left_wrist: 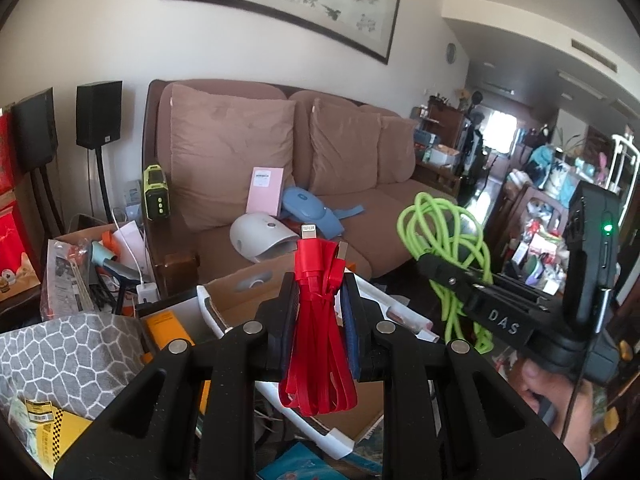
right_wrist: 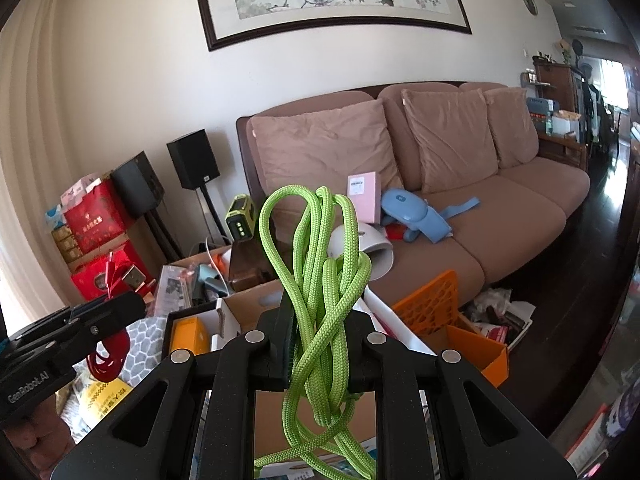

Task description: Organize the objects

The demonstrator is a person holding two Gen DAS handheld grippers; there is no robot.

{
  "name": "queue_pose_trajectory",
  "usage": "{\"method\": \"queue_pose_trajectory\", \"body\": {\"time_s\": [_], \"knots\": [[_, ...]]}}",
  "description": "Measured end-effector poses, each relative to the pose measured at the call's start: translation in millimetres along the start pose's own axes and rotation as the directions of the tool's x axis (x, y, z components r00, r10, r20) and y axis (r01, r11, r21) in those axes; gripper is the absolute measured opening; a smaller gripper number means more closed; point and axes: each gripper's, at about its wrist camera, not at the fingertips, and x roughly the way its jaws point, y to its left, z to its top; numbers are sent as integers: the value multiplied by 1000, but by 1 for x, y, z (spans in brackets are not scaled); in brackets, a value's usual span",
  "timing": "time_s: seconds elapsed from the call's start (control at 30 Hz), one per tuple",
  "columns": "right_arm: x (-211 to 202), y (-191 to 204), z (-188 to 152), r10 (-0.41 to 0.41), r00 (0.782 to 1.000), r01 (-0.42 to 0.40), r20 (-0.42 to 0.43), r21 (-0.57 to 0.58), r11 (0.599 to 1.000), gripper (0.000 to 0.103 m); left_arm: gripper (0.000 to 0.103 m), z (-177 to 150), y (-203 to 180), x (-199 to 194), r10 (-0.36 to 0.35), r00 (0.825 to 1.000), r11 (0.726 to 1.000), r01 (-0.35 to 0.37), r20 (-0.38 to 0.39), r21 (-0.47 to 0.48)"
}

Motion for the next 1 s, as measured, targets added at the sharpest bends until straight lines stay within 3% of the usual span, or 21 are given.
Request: {"method": "queue_pose_trajectory", "body": {"time_s": [0.3, 1.0], "knots": [[2, 5, -1, 18, 1000, -18, -11, -13, 1000, 16, 19, -3, 2, 3, -19, 1000, 999, 19, -7, -26], [11, 25, -4, 52, 998, -54, -43, -47, 997, 16, 19, -3, 14, 5, 13, 1000, 999, -14, -23, -39]]}}
